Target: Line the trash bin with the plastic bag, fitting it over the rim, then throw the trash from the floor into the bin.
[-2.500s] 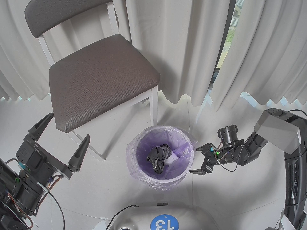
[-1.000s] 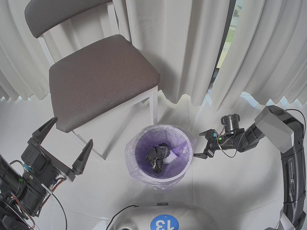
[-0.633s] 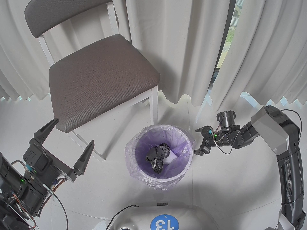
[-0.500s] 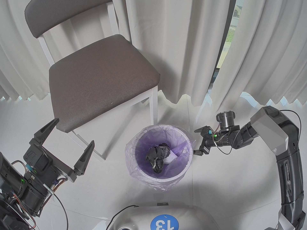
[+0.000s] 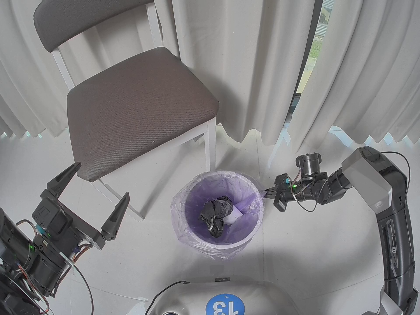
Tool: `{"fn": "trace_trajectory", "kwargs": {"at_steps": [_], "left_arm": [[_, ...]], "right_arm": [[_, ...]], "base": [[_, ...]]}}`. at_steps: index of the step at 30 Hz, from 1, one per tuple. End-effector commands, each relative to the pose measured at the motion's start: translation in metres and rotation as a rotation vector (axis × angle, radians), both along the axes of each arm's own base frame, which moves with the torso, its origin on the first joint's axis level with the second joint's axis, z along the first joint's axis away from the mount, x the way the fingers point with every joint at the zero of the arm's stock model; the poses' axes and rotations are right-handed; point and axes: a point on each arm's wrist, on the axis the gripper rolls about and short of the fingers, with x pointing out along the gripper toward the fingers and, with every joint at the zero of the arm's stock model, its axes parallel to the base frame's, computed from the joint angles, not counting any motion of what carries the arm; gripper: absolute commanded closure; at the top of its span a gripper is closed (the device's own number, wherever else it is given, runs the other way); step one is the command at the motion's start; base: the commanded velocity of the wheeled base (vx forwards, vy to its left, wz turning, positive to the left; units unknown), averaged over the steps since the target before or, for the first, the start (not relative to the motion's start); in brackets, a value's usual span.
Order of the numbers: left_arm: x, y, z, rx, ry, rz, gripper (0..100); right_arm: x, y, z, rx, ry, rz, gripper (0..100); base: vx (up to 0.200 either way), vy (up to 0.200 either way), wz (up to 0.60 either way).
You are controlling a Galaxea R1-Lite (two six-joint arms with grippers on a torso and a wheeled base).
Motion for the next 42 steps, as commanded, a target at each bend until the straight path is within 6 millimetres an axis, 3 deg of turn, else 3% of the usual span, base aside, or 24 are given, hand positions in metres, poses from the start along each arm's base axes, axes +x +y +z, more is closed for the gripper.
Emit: {"fn": "trace_trajectory", "kwargs": {"at_steps": [1, 8, 16, 25, 42], "left_arm": [[-0.002, 0.001, -0.002, 0.002, 0.003, 0.000, 0], [0.000, 0.000, -0.004, 0.006, 0.014, 0.000, 0], [0.001, -0.001, -0.005, 0.008, 0.021, 0.000, 0], [0.001, -0.001, -0.006, 0.009, 0.022, 0.000, 0], [0.001, -0.001, -0.006, 0.009, 0.022, 0.000, 0]], "right_arm": [[0.009, -0.006, -0.012, 0.006, 0.006, -0.020, 100], [0.022, -0.017, -0.029, 0.015, 0.006, -0.053, 100], [0.024, -0.011, -0.041, 0.016, 0.016, -0.045, 100], [0.028, 0.006, -0.042, 0.025, -0.003, -0.012, 100], [0.030, 0.008, -0.052, 0.026, 0.002, -0.009, 100]], "base": [[0.000, 0.000, 0.00], [0.000, 0.000, 0.00], [0.000, 0.000, 0.00], [0.000, 0.000, 0.00], [0.000, 0.000, 0.00]]}}
